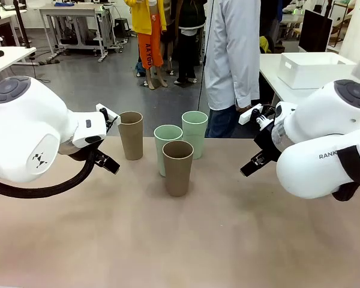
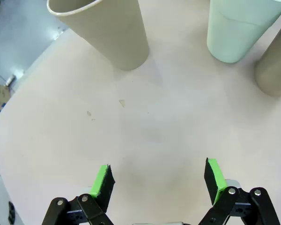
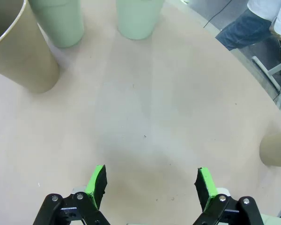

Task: Stack the cups and store them in the basket.
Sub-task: Pick up two Reusable plastic cups , one in each hand.

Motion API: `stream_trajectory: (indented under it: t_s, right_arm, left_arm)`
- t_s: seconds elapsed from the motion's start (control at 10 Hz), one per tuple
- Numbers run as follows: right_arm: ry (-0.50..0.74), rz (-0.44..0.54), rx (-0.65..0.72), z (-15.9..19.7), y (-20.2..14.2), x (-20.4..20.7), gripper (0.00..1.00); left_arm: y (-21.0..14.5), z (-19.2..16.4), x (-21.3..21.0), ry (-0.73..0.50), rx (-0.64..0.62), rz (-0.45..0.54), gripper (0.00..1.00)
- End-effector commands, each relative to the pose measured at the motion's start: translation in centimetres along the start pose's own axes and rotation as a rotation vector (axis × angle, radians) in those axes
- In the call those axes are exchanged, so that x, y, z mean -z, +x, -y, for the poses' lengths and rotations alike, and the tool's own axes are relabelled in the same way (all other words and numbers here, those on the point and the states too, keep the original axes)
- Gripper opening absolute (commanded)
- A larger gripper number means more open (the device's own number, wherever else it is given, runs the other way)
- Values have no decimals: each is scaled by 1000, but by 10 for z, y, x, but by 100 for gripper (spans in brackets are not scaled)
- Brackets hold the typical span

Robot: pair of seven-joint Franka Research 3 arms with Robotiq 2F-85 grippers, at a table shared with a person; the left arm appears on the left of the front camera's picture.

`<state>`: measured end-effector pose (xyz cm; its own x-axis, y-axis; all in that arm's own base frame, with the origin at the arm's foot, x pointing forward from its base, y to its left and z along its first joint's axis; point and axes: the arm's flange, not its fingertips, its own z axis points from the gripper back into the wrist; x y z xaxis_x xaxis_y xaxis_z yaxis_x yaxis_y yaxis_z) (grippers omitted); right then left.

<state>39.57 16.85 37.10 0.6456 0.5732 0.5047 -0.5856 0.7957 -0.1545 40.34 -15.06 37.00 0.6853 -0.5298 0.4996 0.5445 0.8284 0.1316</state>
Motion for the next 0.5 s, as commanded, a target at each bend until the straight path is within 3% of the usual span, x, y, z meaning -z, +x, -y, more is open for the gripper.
stream_trajectory:
  t_s: [0.0,0.4]
  right_arm:
    - [19,-4,-27,7,5,-18,100]
    - [76,99,-49,46,5,-118,100]
  left_arm:
    - [0,0,0,0,0,0,100]
    - [10,-37,-93,-165,91,68,100]
